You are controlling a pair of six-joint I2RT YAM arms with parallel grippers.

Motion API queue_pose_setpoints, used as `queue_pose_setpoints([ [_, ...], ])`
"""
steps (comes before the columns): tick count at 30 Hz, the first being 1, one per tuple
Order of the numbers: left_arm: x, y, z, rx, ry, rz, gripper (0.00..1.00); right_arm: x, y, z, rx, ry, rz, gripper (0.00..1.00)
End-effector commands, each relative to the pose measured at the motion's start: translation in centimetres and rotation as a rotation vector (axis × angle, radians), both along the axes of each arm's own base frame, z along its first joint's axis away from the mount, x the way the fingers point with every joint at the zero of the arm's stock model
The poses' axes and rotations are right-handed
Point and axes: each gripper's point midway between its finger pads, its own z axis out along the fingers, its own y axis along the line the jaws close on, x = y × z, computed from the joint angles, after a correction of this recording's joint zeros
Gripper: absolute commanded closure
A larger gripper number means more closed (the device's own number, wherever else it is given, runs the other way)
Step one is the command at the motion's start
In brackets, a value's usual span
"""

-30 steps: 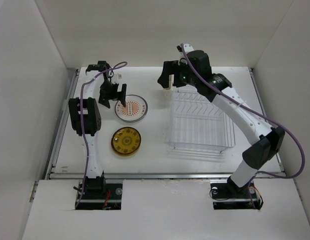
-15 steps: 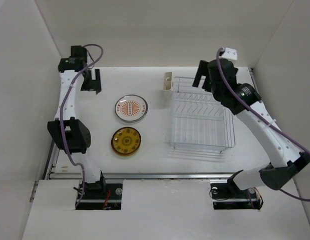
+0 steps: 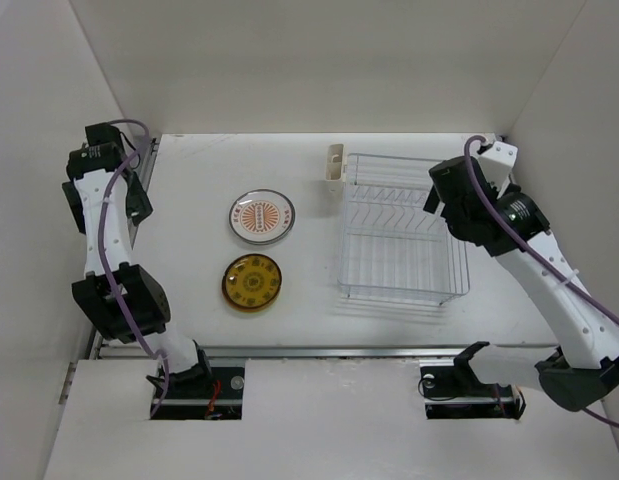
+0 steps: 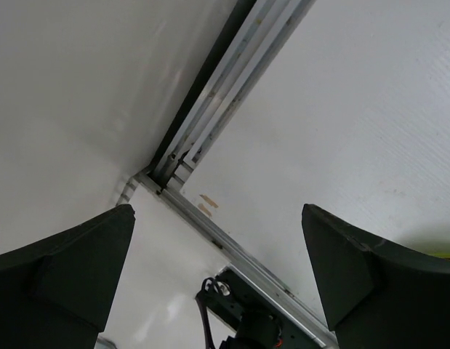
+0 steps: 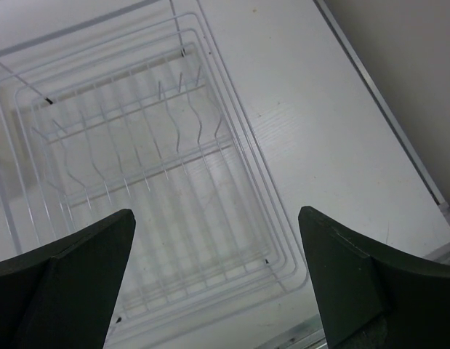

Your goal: Unload the plates from the dish rack

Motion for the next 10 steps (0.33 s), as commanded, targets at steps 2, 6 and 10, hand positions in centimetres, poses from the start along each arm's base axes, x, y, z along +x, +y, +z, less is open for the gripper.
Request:
queue_pose_setpoints([
  [2, -2.1, -0.2, 1.6, 0.038, -0.023, 0.008, 0.00, -2.8, -1.1, -0.6, 0.047, 0.041, -0.039, 0.00],
  [6, -3.1, -0.7, 2.2, 0.046, -0.054, -0.010, 0.00, -4.1, -1.5, -0.5, 0.079, 0.039, -0.036, 0.00],
  [10, -3.9, -1.3, 2.2, 0.031, -0.071, -0.039, 0.00, -5.6, -1.7, 0.1, 0.144, 0.002, -0.013, 0.00],
])
